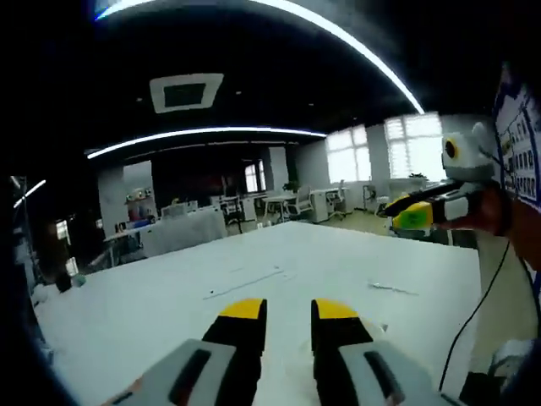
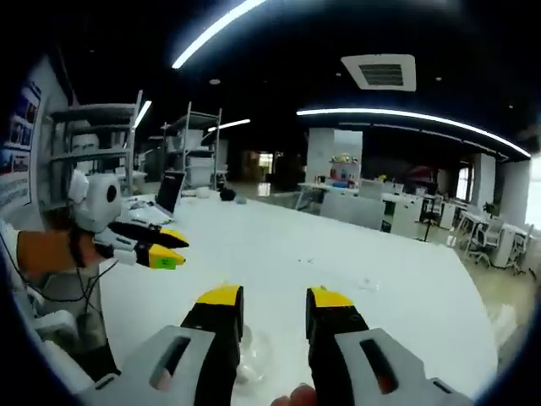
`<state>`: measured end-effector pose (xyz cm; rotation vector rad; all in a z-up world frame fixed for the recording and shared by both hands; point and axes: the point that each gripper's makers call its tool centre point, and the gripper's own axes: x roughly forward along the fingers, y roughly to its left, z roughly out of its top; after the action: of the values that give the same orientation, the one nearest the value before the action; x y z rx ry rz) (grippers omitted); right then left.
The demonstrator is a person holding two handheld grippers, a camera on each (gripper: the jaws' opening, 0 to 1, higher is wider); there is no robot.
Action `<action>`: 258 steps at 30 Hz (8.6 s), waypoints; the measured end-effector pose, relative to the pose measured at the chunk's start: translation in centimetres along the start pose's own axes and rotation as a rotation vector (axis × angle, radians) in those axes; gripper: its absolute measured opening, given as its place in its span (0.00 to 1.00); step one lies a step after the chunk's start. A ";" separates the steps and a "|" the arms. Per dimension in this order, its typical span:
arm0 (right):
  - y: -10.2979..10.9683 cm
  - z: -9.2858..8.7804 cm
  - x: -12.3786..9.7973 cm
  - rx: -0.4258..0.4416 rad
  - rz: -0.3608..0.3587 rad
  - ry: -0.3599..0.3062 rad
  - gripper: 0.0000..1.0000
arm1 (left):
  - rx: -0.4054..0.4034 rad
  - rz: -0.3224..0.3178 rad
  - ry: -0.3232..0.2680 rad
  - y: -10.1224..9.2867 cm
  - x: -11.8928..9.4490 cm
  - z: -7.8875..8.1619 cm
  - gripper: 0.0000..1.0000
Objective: Tidy tabletop coffee trays, cups and spoons，present forward
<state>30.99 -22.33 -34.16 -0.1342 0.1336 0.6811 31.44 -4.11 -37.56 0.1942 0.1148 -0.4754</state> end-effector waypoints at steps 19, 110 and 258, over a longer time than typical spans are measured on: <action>-6.9 1.0 -14.1 -0.069 -0.297 -0.265 0.36 | -0.028 0.185 -0.245 7.5 -11.4 -0.4 0.24; -12.3 -17.1 -6.3 0.031 -0.241 0.421 0.34 | -0.083 0.194 -0.167 9.2 -16.2 -11.5 0.29; 4.4 -11.1 3.4 -0.862 0.504 1.131 0.05 | -0.030 0.021 -0.099 3.7 -18.2 -12.1 0.29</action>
<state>29.97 -18.73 -45.96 -1.3536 0.9800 1.0645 16.33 9.74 -45.92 0.1421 0.0232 -0.4614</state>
